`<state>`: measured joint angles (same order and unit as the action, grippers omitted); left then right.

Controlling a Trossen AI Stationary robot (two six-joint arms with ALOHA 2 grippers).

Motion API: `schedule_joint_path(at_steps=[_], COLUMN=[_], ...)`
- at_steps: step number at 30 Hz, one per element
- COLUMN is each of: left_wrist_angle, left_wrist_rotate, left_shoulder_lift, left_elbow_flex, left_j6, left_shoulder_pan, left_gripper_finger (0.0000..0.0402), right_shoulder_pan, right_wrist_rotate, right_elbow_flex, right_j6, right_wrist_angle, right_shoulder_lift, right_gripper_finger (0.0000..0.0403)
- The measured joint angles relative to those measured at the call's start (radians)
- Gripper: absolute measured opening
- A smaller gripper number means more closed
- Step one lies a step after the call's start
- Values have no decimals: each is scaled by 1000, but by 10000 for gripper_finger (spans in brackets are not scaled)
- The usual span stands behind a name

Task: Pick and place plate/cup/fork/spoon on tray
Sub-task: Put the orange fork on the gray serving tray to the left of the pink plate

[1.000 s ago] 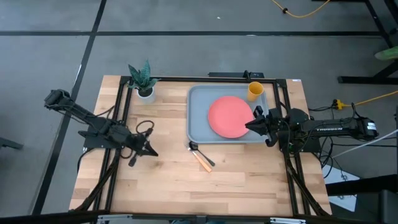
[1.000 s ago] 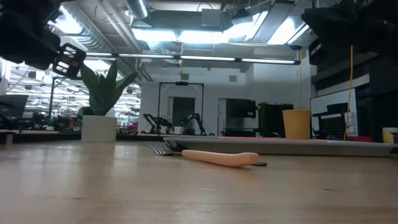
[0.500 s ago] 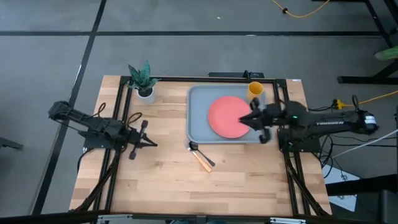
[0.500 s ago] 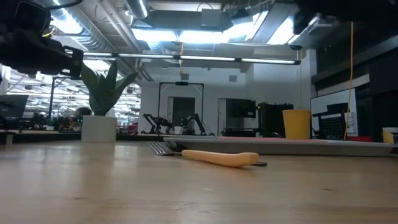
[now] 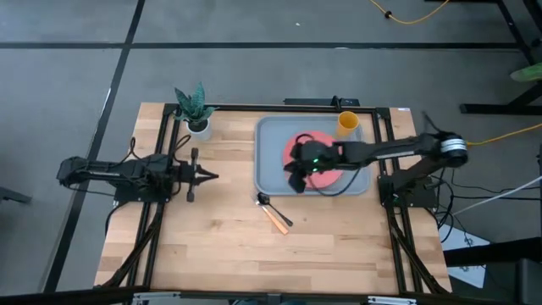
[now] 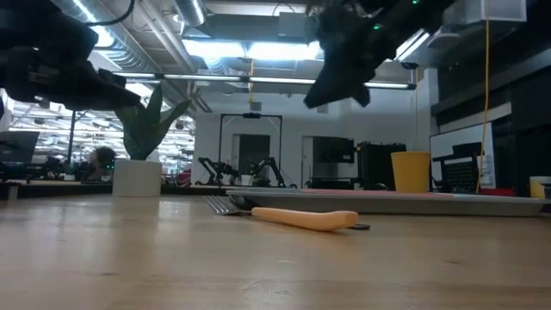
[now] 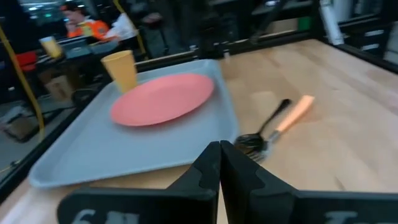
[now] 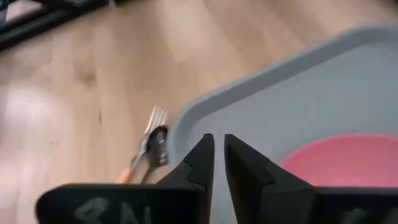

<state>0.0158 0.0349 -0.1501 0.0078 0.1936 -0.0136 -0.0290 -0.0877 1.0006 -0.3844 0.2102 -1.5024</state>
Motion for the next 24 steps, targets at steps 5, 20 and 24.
schedule_joint_path(at_steps=[5, 20, 24], left_wrist_angle=[0, 0, 0], left_wrist_rotate=[3, 14, 15], left_shoulder_lift=[0, 0, 0], left_elbow_flex=[0, 0, 0], left_j6=[-8, -27, -27], left_shoulder_pan=[-59, -87, -87], left_gripper_finger=[0, 0, 0], right_shoulder_pan=[72, 240, 263], right_wrist_rotate=[3, -26, -78], right_elbow_flex=[65, 83, 83], right_j6=[-94, -391, -355], right_wrist_angle=[28, -25, -87], right_shoulder_lift=[-125, -263, -301], right_gripper_finger=[43, 43, 43])
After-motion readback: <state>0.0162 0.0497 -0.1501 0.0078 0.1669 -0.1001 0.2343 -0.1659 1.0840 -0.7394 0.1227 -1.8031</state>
